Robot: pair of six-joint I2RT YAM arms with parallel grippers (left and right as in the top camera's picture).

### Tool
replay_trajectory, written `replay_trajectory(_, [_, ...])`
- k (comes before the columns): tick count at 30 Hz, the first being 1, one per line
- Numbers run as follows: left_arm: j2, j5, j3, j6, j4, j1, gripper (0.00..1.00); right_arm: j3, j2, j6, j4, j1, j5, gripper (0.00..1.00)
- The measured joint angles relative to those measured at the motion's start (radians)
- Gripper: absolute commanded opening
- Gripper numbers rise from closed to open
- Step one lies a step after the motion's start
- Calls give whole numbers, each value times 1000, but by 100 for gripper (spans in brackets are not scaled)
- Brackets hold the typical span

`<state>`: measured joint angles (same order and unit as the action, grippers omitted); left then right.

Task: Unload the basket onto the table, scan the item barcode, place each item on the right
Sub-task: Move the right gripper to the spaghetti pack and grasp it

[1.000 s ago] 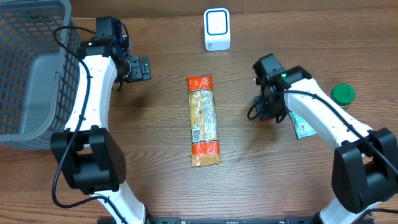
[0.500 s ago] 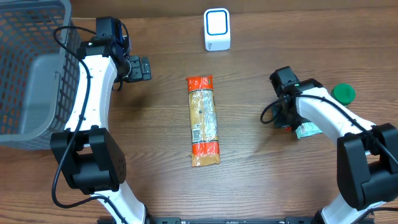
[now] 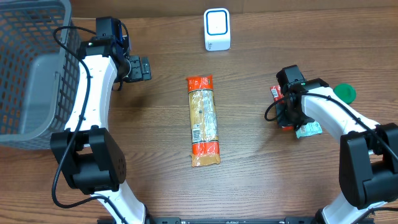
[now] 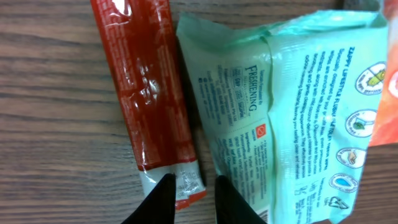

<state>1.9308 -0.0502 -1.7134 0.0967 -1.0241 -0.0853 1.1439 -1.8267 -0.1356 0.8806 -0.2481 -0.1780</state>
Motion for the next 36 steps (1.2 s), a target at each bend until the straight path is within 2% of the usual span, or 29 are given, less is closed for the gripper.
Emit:
replay_trajectory(9, [0,0,0,0,0,0,100,66,0,5,76,0,39,30])
replay_trajectory(12, [0,0,0,0,0,0,100,113,0,5,50,0,141,42])
replay_trajectory(15, [0,0,0,0,0,0,100,121,0,6,24,0,273,48])
replay_trajectory(20, [0,0,0,0,0,0,100,120,0,-42,-50,-13,477,49])
replay_trajectory(22, [0,0,0,0,0,0,100,117,0,-67,-70,-34,509,50])
replay_trajectory(24, [0,0,0,0,0,0,100,110,0,-102,-104,-72,533,61])
replay_trajectory(25, [0,0,0,0,0,0,100,105,0,-126,-122,-100,539,63])
replay_trajectory(31, [0,0,0,0,0,0,100,81,0,-271,-221,-267,465,66])
replay_trajectory(32, [0,0,0,0,0,0,100,76,0,-304,-237,-305,425,73])
replay_trajectory(33, [0,0,0,0,0,0,100,73,0,-330,-250,-336,387,100])
replay_trajectory(36, [0,0,0,0,0,0,100,69,-1,-371,-282,-441,258,100])
